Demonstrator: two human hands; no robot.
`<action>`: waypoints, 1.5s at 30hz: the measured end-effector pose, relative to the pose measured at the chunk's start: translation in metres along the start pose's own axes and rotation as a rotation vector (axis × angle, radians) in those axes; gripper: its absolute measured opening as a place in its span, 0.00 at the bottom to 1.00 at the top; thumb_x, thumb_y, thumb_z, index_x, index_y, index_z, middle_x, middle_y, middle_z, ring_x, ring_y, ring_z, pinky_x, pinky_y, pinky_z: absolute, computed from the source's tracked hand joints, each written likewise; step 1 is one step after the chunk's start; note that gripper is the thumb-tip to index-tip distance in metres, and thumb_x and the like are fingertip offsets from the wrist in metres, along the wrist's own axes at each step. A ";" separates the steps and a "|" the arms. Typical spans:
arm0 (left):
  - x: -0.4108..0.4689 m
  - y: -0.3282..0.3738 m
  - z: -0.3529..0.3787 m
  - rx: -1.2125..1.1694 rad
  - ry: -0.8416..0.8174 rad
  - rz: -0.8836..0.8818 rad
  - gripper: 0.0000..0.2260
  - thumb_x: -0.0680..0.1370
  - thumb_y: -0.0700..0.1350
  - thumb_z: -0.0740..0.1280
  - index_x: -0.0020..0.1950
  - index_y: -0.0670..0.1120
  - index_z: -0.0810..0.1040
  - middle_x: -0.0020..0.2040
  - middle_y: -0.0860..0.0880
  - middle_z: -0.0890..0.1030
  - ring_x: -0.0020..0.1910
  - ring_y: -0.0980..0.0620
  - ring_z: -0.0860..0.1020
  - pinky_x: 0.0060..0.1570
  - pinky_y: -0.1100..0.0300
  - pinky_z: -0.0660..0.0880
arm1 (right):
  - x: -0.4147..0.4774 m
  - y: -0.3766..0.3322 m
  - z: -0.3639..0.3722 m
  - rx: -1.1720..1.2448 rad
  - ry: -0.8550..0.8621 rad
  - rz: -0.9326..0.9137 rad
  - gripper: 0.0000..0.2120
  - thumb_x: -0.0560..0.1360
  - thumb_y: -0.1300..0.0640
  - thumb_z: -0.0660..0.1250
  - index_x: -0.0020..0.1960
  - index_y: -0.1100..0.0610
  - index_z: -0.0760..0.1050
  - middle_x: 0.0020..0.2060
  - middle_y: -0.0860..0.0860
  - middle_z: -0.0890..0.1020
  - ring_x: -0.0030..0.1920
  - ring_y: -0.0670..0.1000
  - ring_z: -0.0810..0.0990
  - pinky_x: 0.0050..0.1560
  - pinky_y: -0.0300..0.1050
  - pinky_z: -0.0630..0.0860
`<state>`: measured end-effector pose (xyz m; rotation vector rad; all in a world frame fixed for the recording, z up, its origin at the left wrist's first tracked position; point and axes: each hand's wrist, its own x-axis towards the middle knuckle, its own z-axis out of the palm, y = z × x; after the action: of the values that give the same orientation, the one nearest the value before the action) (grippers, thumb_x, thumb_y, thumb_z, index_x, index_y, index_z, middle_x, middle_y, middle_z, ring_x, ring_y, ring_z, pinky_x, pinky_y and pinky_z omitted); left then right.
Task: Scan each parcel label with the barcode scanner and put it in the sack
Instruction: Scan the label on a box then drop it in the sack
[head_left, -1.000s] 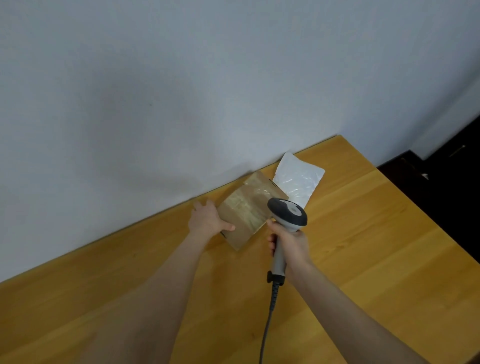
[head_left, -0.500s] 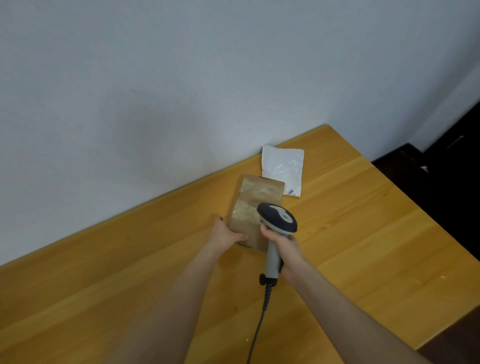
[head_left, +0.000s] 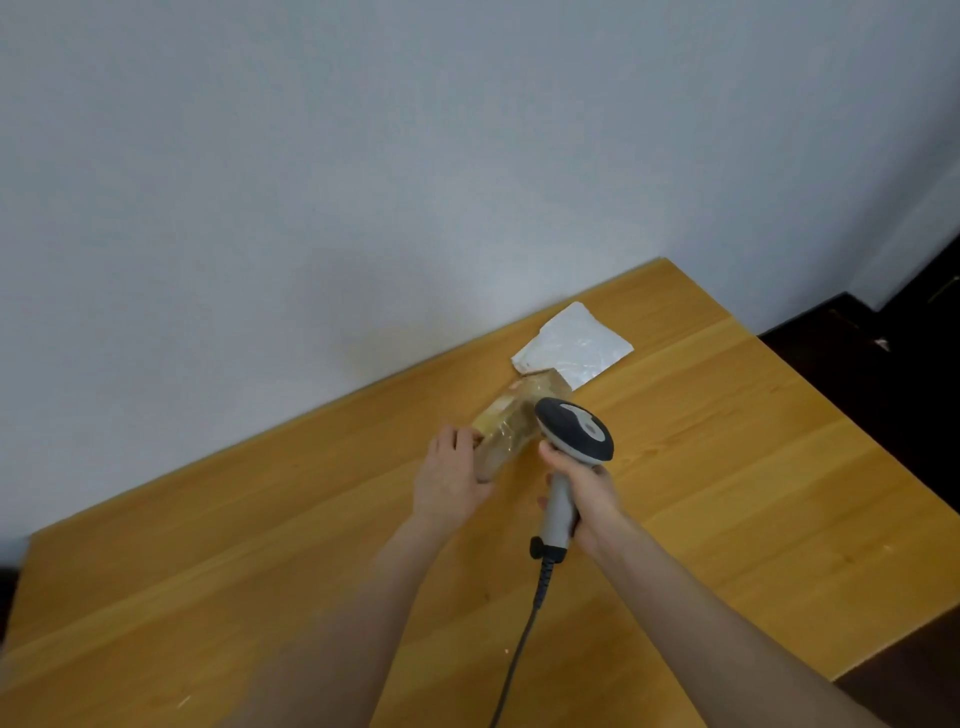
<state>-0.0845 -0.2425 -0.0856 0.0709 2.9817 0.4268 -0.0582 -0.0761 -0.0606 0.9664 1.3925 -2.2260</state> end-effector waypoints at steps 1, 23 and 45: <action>-0.003 0.001 0.004 -0.072 -0.051 -0.013 0.28 0.70 0.53 0.74 0.66 0.49 0.68 0.62 0.50 0.69 0.59 0.54 0.70 0.56 0.61 0.72 | 0.000 0.002 -0.001 -0.017 0.005 0.000 0.20 0.71 0.55 0.75 0.60 0.59 0.76 0.44 0.53 0.79 0.46 0.54 0.76 0.55 0.57 0.76; -0.005 -0.055 -0.019 -1.055 -0.530 -0.556 0.16 0.76 0.41 0.70 0.63 0.45 0.73 0.51 0.47 0.82 0.47 0.50 0.81 0.48 0.56 0.79 | -0.009 0.012 -0.004 -0.054 0.004 -0.002 0.18 0.69 0.53 0.76 0.57 0.55 0.79 0.53 0.57 0.83 0.56 0.60 0.80 0.58 0.62 0.77; -0.254 -0.077 -0.120 -1.430 0.301 -0.614 0.26 0.74 0.30 0.69 0.70 0.40 0.67 0.57 0.42 0.80 0.57 0.43 0.79 0.57 0.53 0.77 | -0.280 0.100 0.004 -0.635 -0.434 -0.236 0.10 0.74 0.60 0.72 0.36 0.64 0.78 0.23 0.55 0.78 0.21 0.49 0.72 0.27 0.41 0.70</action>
<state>0.1488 -0.3657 0.0373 -1.0164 1.9842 2.3096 0.1986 -0.1443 0.0718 0.1033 1.8711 -1.7761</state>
